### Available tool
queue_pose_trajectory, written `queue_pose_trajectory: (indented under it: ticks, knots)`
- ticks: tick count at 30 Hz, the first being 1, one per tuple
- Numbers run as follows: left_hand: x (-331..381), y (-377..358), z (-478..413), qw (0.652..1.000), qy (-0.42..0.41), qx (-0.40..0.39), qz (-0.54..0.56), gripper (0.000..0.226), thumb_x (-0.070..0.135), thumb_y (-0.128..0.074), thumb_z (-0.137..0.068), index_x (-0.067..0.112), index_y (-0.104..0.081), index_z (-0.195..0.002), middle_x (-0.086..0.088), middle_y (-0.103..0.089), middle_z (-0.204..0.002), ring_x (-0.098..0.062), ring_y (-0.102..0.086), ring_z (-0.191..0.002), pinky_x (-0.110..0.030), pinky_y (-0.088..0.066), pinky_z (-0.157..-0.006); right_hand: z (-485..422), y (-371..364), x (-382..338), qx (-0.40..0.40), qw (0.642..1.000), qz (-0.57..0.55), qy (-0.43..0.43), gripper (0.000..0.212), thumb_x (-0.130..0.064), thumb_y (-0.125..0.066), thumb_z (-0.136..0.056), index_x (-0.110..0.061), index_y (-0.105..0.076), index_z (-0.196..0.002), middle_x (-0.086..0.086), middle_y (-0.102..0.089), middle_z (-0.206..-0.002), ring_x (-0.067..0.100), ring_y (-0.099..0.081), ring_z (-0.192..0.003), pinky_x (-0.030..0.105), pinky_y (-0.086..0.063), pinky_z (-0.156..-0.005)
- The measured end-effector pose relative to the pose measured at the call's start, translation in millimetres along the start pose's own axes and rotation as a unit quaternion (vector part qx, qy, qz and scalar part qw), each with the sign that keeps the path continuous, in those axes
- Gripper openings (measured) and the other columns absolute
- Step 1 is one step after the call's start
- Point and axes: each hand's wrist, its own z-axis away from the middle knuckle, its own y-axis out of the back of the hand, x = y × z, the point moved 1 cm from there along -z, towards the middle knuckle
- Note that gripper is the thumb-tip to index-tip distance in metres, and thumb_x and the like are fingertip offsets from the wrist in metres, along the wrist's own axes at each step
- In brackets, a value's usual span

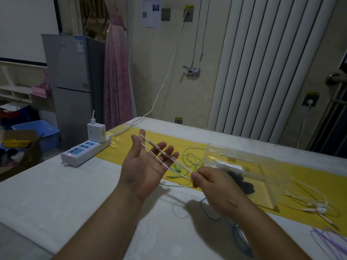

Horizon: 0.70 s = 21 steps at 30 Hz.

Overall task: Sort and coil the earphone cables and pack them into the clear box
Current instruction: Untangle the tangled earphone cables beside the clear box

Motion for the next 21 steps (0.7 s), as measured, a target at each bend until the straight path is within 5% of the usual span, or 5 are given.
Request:
queue_pose_trajectory:
  ticks: [2,6,11,15,21]
  knots:
    - [-0.6,3.4,-1.7,1.0,0.002,0.016,0.002,0.054,0.061,-0.043,-0.087,0.045,-0.037,-0.139,-0.004,-0.044,-0.076,-0.015,-0.044,-0.058,-0.032,-0.048,-0.066,-0.3,-3.0,1.1,-0.012,0.999,0.032,0.005,0.033,-0.04,-0.046,-0.098,-0.025,-0.057,-0.071,-0.01,-0.056,-0.071,0.006,-0.051,-0.072,0.032,-0.043,-0.073]
    - [-0.3,4.6,-1.2,0.999,0.029,0.036,-0.01,0.047,0.058,-0.038,-0.092,0.025,-0.054,-0.121,-0.001,-0.033,-0.066,-0.013,-0.025,-0.053,-0.024,-0.029,-0.049,0.2,-5.2,2.2,0.002,0.999,0.031,0.005,0.028,-0.04,-0.046,-0.097,-0.027,-0.062,-0.079,-0.009,-0.062,-0.079,0.01,-0.056,-0.079,0.036,-0.048,-0.077]
    - [-5.8,1.3,-0.1,0.996,0.051,0.053,-0.043,0.039,0.043,-0.037,-0.098,0.016,-0.046,-0.071,-0.001,-0.035,-0.061,-0.011,-0.024,-0.047,-0.02,-0.024,-0.041,2.5,-3.6,-2.4,0.071,0.995,-0.061,0.013,0.022,-0.033,-0.049,-0.096,-0.024,-0.063,-0.081,-0.007,-0.058,-0.069,0.01,-0.052,-0.069,0.036,-0.044,-0.07]
    - [-12.5,-1.8,5.0,0.988,0.099,-0.003,-0.121,0.039,0.041,-0.039,-0.095,0.015,-0.041,-0.066,-0.002,-0.031,-0.059,-0.011,-0.021,-0.043,-0.018,-0.017,-0.041,2.2,-4.4,-3.2,0.115,0.986,-0.124,0.009,0.016,-0.027,-0.052,-0.093,-0.028,-0.064,-0.083,-0.002,-0.062,-0.068,0.01,-0.048,-0.055,0.034,-0.041,-0.06]
    - [-18.2,-3.3,12.3,0.952,0.181,-0.097,-0.229,0.041,0.044,-0.043,-0.093,0.017,-0.04,-0.061,-0.001,-0.023,-0.057,-0.011,-0.011,-0.046,-0.018,-0.011,-0.043,0.5,-8.8,0.9,0.113,0.973,-0.199,0.01,0.007,-0.039,-0.059,-0.089,-0.035,-0.061,-0.094,-0.008,-0.043,-0.054,0.008,-0.037,-0.049,0.032,-0.033,-0.057]
